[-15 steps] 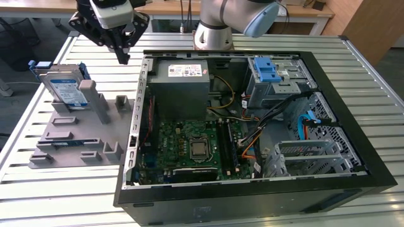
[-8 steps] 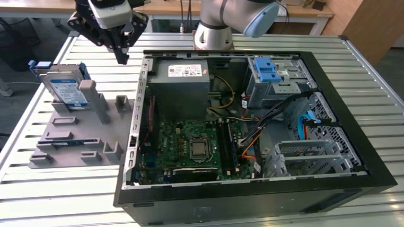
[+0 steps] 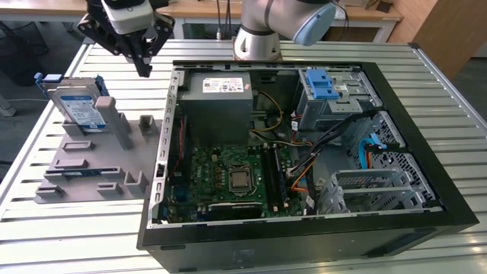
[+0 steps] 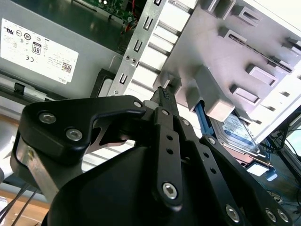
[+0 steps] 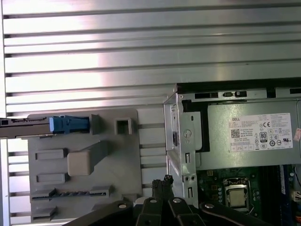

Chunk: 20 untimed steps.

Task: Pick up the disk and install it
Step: 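Reach for the disk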

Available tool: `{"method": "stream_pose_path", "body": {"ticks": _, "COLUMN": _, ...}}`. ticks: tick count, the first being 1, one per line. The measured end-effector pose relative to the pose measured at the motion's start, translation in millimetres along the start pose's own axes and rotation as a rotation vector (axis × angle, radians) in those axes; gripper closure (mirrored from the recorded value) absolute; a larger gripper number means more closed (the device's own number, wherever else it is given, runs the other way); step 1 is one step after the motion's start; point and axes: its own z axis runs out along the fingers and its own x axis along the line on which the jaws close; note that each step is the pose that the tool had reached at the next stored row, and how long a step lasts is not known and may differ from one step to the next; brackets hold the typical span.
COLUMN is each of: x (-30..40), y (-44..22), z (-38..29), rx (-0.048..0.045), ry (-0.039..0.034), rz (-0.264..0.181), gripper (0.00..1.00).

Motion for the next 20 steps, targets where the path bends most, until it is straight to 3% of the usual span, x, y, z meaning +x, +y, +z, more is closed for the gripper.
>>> {"method": "stream_pose_path", "body": {"ticks": 9, "x": 13.6, "y": 4.3, "z": 0.0, "rx": 0.0002, "ry": 0.0013, "rz": 0.0, "gripper": 0.89}}
{"method": "stream_pose_path", "body": {"ticks": 20, "x": 22.4, "y": 5.2, "z": 0.2, "rx": 0.0001, "ry": 0.0015, "rz": 0.0, "gripper": 0.89}}
